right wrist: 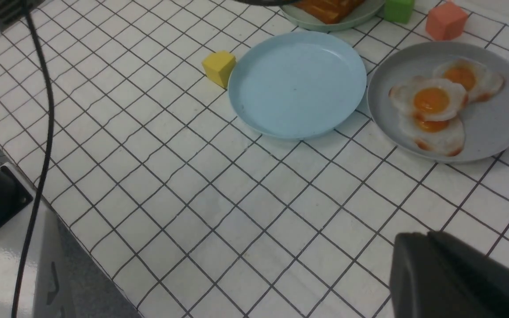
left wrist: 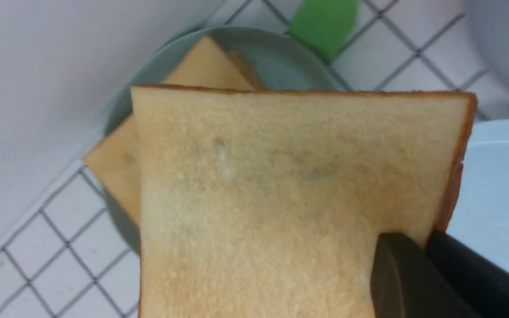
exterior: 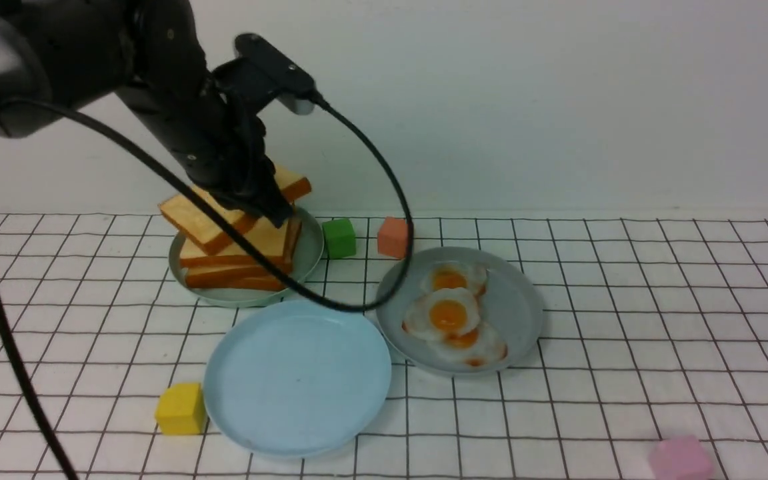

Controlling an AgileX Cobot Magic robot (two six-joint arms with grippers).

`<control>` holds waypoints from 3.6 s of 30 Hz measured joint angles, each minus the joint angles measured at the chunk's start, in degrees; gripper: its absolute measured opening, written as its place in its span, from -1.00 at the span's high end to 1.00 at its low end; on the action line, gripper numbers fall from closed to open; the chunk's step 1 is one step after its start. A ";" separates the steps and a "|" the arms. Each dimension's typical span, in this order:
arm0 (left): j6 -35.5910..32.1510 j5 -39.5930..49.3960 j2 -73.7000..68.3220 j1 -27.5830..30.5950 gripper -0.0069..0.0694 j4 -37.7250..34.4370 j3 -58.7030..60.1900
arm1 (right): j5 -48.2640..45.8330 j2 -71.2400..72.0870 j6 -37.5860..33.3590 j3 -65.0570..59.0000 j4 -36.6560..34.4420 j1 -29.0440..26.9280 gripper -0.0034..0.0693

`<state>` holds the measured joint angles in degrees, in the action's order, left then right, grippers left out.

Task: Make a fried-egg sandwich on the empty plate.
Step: Use the left arm to put a slice of bread into the empty plate in the middle, then use the right arm to grab a fried egg

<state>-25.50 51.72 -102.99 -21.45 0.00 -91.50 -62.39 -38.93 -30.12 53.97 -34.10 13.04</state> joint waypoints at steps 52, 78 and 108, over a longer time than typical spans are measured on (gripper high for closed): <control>25.86 -18.49 60.91 -13.45 0.85 -8.46 51.45 | 14.40 -41.49 0.00 9.55 -5.69 0.06 0.48; 23.46 -34.40 81.31 -13.45 0.85 -10.77 66.43 | 18.94 -82.54 16.40 35.94 -4.15 1.23 -0.25; 23.34 -34.02 80.97 -13.45 0.85 -10.83 66.48 | 24.01 -87.37 12.20 36.47 -14.10 1.23 -0.10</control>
<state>-2.16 17.70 -22.02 -34.90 -10.83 -25.03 -38.38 -126.30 -17.92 90.44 -48.20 14.26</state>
